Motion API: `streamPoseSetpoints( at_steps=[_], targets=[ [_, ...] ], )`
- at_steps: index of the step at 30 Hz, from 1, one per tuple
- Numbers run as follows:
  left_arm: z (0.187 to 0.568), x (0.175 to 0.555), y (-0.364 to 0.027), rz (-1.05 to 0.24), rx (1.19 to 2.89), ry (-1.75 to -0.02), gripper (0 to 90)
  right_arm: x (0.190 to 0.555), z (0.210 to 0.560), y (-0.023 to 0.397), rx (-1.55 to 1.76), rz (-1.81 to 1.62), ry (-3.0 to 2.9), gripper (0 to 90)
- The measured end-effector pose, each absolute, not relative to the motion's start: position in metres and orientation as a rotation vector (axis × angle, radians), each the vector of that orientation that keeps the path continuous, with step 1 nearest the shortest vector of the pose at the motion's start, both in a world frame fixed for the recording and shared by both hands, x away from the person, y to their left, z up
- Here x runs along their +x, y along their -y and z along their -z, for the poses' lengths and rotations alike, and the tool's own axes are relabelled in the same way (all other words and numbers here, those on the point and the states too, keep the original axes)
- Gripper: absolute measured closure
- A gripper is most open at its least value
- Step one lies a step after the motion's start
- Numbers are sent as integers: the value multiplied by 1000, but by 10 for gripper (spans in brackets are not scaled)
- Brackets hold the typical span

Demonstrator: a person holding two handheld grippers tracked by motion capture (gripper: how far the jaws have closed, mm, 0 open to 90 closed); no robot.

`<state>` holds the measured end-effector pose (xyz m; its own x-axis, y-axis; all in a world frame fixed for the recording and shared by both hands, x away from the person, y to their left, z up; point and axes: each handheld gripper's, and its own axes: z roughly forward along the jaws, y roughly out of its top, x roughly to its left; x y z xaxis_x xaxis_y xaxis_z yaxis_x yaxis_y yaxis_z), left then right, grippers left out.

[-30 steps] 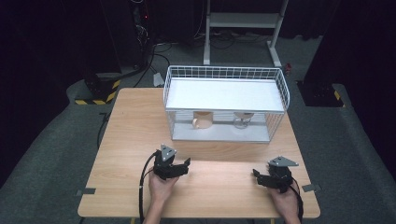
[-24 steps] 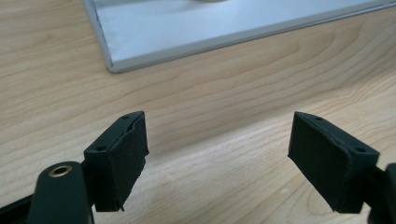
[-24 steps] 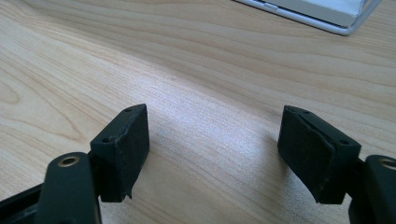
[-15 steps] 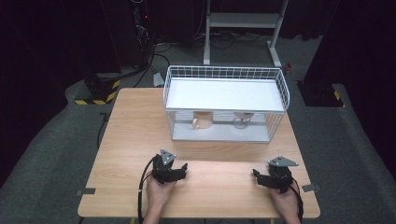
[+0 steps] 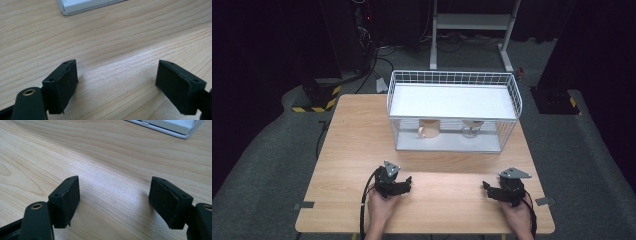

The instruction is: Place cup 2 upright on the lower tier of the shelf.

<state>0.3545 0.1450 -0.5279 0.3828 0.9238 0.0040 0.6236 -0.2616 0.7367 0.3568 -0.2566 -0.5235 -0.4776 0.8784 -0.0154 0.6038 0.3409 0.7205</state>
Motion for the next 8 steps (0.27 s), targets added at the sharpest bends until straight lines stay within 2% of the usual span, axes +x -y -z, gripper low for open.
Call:
streamPoseSetpoints(
  at_steps=[8],
  targets=[
    [528,354,-145,-591,1989,-1328,175,357,524,257,1303,-928,-2208,252]
  ],
)
